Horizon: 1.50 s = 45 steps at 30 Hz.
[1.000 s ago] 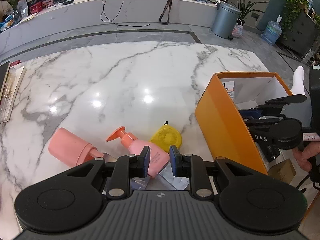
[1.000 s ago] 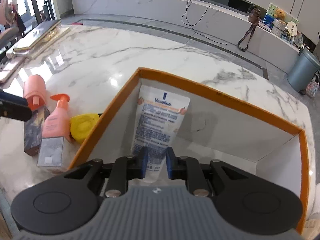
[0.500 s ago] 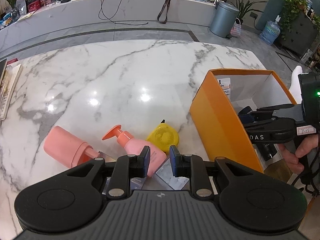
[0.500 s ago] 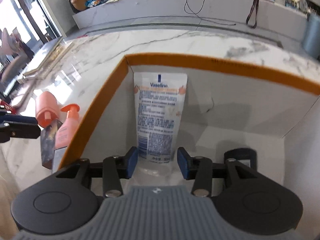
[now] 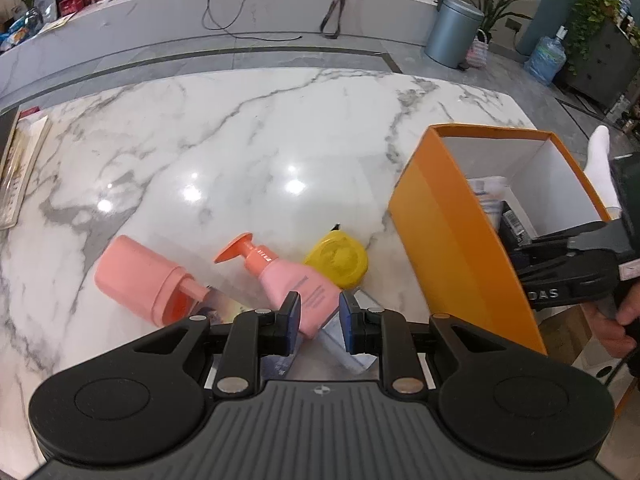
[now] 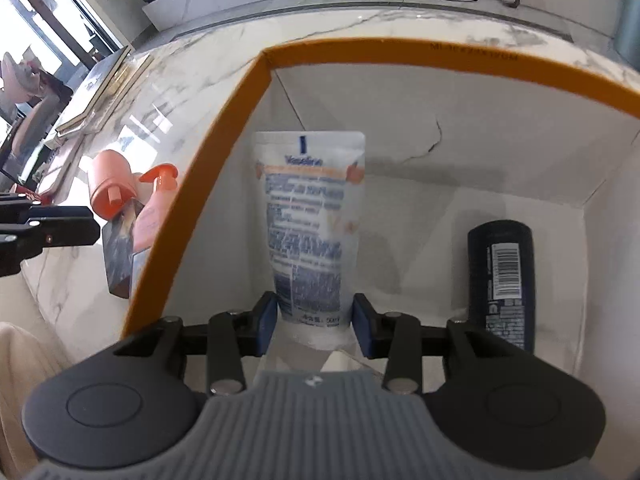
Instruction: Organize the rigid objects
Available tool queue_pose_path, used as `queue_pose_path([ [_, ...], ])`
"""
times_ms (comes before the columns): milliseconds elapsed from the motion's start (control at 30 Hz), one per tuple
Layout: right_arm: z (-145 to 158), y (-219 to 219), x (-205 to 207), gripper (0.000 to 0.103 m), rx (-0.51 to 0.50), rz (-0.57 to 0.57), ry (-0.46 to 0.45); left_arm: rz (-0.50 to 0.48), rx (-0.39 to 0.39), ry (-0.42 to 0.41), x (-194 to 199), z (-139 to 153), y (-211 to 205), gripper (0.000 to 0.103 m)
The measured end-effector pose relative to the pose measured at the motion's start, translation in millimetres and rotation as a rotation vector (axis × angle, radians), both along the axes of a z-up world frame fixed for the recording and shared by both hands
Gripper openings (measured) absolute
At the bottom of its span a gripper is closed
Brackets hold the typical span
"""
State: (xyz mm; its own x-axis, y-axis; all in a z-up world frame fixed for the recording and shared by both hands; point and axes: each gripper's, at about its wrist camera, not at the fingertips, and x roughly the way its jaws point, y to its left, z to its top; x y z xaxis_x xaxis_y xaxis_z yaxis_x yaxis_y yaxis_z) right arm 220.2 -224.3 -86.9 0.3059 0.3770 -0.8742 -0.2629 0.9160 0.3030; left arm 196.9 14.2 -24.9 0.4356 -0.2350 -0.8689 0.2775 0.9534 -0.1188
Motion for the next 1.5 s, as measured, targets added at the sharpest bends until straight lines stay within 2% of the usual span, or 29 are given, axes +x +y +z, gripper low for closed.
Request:
queue_pose_path([
  [267,38.4,10.3,-17.4,0.04,-0.092,-0.008,-0.131,0.07,-0.001,0.01,-5.3,6.3,29.3,0.029],
  [400,67.6,19.2,-25.4,0.04,-0.09,-0.007,-0.222,0.113,-0.002,0.018,-8.4,7.8,43.9,0.032],
  [467,81.1,33.5,-29.2,0.029,-0.118,0.009,-0.271,0.14,-0.006,0.025,-9.2,7.2,51.1,0.034],
  [633,99.5,69.0,-36.1,0.033,-0.115,0.108,-0.345,0.2,-0.038,0.043,-11.2,5.3,63.9,0.042],
  [733,95.7,98.2,-36.3,0.037,-0.124,0.185,-0.331,0.241,-0.05,0.046,-10.2,-0.1,68.5,0.053],
  [800,83.6,115.9,-32.3,0.042,-0.165,0.221,-0.295,0.285,-0.071,0.065,-7.7,-8.8,71.2,0.059],
  [933,53.0,140.0,-23.9,0.047,-0.235,0.269,-0.204,0.358,-0.11,0.118,-0.5,-28.5,72.4,0.074],
  [967,46.9,143.5,-24.1,0.052,-0.257,0.275,-0.191,0.372,-0.11,0.121,1.8,-31.8,71.7,0.076],
  [1067,38.0,152.6,-21.3,0.057,-0.295,0.289,-0.186,0.444,-0.118,0.127,8.9,-39.3,72.4,0.083],
  [1267,26.5,156.2,-11.0,0.056,-0.301,0.295,-0.145,0.546,-0.147,0.177,23.8,-56.7,72.0,0.084],
  [1500,26.9,158.8,-8.3,0.056,-0.277,0.297,-0.113,0.576,-0.082,0.175,31.0,-66.9,59.5,0.086],
])
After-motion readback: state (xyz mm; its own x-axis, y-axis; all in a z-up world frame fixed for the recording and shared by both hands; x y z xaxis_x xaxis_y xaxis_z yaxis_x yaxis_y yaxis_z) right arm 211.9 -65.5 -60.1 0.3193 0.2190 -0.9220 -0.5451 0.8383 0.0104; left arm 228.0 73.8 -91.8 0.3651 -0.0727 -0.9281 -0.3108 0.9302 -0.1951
